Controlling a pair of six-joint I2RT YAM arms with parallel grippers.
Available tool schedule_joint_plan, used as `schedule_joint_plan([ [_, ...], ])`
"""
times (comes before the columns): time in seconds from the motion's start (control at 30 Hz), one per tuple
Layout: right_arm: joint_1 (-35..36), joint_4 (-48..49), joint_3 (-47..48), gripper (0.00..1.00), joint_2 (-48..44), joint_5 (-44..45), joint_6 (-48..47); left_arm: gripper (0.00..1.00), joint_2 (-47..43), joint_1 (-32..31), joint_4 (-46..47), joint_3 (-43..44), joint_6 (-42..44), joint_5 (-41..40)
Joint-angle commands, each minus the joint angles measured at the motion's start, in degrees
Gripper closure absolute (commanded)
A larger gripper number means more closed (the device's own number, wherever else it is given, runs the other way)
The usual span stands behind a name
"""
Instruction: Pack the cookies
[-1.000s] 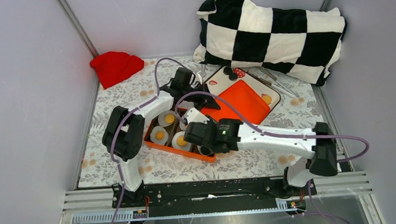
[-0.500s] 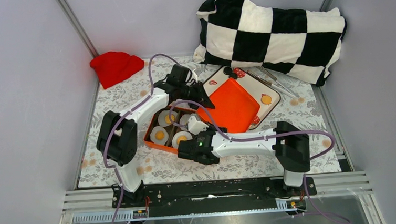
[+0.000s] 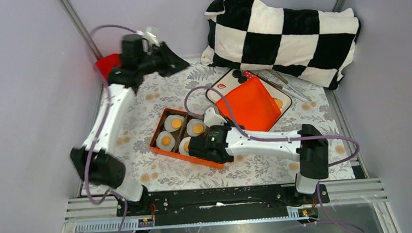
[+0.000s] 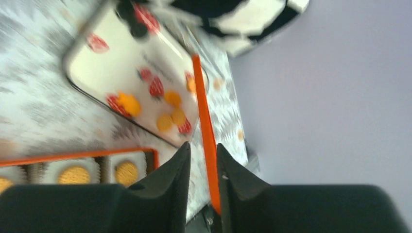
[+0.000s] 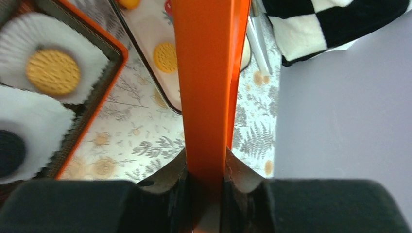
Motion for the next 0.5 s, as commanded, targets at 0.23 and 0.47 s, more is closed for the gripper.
schedule_joint_plan([
  [0.23, -2.86, 35.87, 9.58, 1.0, -30.29, -29.86, -14.4, 1.0, -17.46, 1.19, -11.76, -13.03, 0.31, -51.69],
  [0.47, -11.98, 56.99, -8.35, 1.0, -42.91, -46.27, -8.15, 1.0, -14.36, 2.59, -15.83, -22.53, -11.24, -68.98],
])
